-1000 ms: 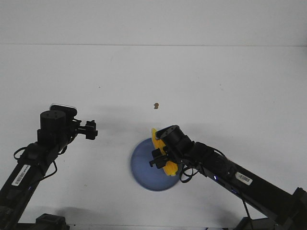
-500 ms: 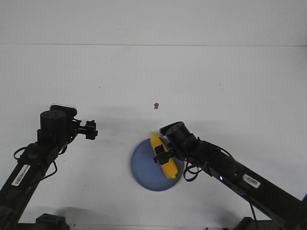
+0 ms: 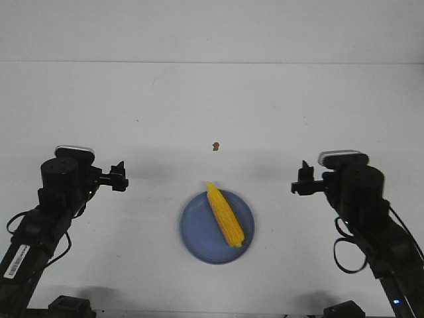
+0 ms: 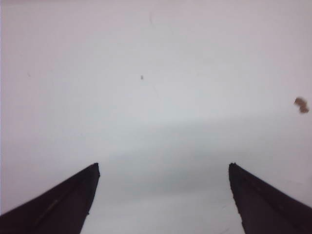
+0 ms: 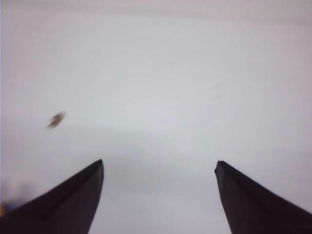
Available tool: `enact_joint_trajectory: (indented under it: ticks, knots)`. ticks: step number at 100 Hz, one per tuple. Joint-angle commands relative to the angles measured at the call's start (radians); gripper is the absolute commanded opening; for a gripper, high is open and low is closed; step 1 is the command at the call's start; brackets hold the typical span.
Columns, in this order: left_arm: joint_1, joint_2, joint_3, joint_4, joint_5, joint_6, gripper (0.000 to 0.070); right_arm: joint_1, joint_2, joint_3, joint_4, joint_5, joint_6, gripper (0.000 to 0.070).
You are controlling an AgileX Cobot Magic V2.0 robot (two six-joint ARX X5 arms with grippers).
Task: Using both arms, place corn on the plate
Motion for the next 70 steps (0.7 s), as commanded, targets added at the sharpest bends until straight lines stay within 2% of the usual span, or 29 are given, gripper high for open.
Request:
enact_joint_trajectory:
  ticks: [1,22,53,60,70]
  knots:
    - [0.003,-0.022,0.005,0.003,-0.002,-0.01,0.0541,-0.038,-0.05,-0.018,-0.003,0.0,-0.053,0.0487]
    - [0.003,-0.177,-0.098,0.023,-0.002,-0.014,0.0539,-0.137,-0.312,-0.212,0.016,0.0,-0.1,0.0487]
    - [0.003,-0.444,-0.3,0.019,-0.002,-0.075,0.0536,-0.146,-0.666,-0.425,0.017,0.0,-0.098,0.0486]
    - [0.003,-0.478,-0.306,0.008,-0.003,-0.075,0.0513,-0.146,-0.703,-0.433,0.018,0.001,-0.099,0.0482]
    - [0.003,-0.505,-0.306,0.0,-0.003,-0.073,0.0404,-0.146,-0.72,-0.433,0.037,0.001,-0.1,0.0476]
